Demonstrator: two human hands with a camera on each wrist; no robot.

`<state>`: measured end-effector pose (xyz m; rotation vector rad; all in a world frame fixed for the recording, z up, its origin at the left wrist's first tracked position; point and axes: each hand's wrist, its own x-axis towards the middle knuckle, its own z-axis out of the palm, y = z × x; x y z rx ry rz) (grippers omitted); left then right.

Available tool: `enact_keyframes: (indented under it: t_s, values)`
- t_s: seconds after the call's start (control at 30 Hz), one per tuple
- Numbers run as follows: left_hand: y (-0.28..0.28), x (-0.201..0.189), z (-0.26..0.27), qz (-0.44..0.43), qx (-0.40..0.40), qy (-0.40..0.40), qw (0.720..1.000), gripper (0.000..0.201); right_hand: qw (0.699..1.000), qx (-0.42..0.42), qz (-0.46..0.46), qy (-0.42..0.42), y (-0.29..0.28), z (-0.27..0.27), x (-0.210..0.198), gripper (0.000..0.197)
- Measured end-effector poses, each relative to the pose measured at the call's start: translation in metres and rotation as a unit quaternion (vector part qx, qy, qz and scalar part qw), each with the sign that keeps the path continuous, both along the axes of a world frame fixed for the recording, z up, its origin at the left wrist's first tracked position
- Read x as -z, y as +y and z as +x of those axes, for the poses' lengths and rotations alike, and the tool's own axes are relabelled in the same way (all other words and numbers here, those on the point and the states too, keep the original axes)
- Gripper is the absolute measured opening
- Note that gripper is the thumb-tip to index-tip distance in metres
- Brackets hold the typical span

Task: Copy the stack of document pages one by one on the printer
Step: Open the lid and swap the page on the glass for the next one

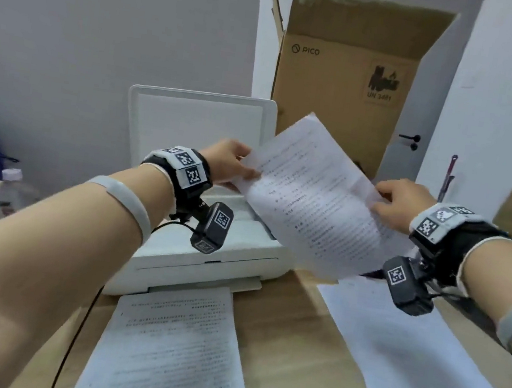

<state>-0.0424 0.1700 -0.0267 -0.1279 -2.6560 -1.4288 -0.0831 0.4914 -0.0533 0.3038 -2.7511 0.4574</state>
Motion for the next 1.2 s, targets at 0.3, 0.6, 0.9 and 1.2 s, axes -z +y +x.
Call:
enact_keyframes:
  t_s: [0.3, 0.6, 0.9, 1.2]
  values:
    - [0.153, 0.056, -0.030, -0.053, 0.076, -0.044, 0.995, 0.032, 0.964, 0.160, 0.112, -0.181, 0.143, 0.038, 0.051, 0.015]
    - [0.219, 0.121, -0.019, -0.174, 0.157, -0.137, 0.962, 0.051, 0.938, 0.213, 0.049, -0.268, 0.179, 0.060, 0.131, 0.010]
    - [0.181, 0.128, -0.002, -0.084, 0.189, -0.228, 0.951, 0.022, 0.973, 0.127, 0.086, -0.174, 0.072, 0.072, 0.132, 0.025]
    - [0.066, 0.111, 0.054, -0.086, 0.167, -0.239, 0.953, 0.022, 0.890, -0.093, -0.114, -0.432, -0.113, 0.093, 0.161, 0.032]
